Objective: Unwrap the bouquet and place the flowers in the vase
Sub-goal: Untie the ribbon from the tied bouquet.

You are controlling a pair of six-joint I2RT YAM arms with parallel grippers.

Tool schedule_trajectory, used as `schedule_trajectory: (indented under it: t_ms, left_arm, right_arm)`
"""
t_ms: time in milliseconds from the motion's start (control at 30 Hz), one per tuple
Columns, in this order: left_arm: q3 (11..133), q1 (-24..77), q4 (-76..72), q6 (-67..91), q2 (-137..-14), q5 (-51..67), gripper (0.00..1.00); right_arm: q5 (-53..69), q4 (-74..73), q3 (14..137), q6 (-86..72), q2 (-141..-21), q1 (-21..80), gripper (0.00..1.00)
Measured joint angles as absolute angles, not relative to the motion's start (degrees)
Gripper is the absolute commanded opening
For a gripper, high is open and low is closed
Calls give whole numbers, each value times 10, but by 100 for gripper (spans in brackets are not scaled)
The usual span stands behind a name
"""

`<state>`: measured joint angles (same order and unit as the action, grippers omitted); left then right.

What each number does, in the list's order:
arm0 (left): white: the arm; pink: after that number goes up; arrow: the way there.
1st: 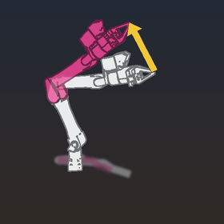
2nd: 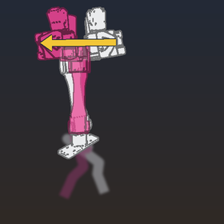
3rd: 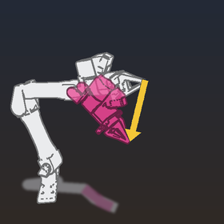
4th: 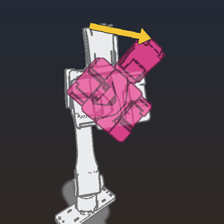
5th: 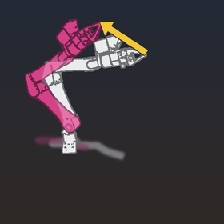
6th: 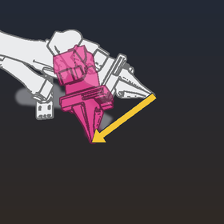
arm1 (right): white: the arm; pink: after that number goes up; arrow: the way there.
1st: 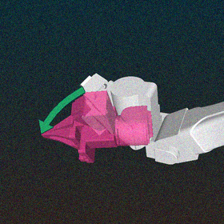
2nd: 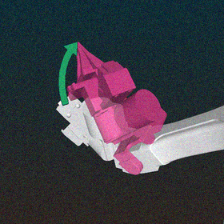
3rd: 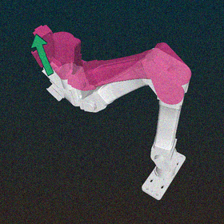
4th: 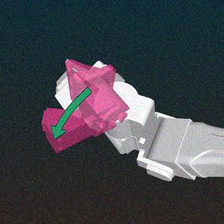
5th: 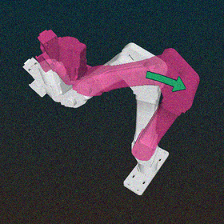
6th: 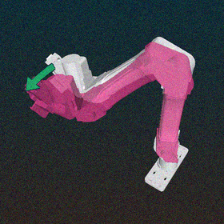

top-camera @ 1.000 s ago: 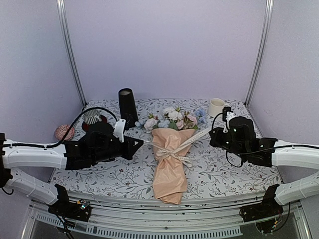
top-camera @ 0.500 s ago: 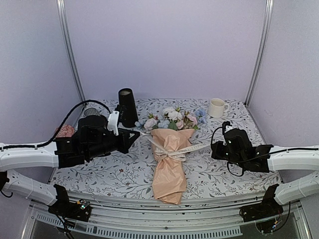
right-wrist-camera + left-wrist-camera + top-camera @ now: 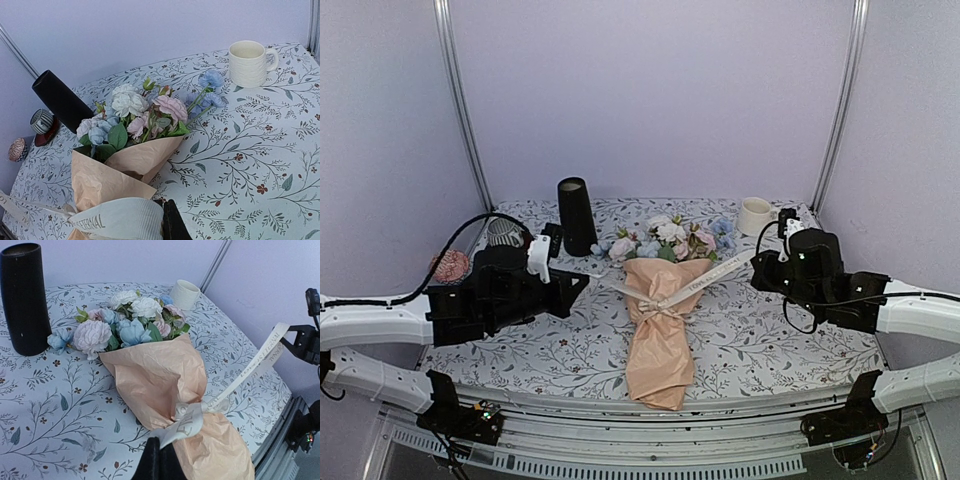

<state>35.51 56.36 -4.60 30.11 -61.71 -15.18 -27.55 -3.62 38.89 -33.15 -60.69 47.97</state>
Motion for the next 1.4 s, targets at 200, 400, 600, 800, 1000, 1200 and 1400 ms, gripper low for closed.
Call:
schedule_trajectory:
  t_ms: [200,400,600,800,1000,1200,1400]
  left_arm:
    - [355,564,-24,301,-574,-189,0]
    - [355,564,-12,298,-533,-225,0]
    - [358,564,7,282,-512,-249,0]
    - [361,564,24,272,-492,-269,0]
    - [361,564,25,270,-489,-276,0]
    - [361,564,29,263,-490,-284,0]
    - [363,561,40,256,-485,-300,0]
  right_arm:
    - [-287,-56,387,-325,-589,480,2]
    - [-289,-63,372,-327,-587,480,2]
    - [-288,-65,362,-338,-590,480,2]
    - [-289,-65,358,-344,-590,479,2]
    - [-289,-65,357,-347,-591,479,2]
    - [-300,-83,364,-336,-591,479,3]
    - [-312,-90,383,-320,-585,479,3]
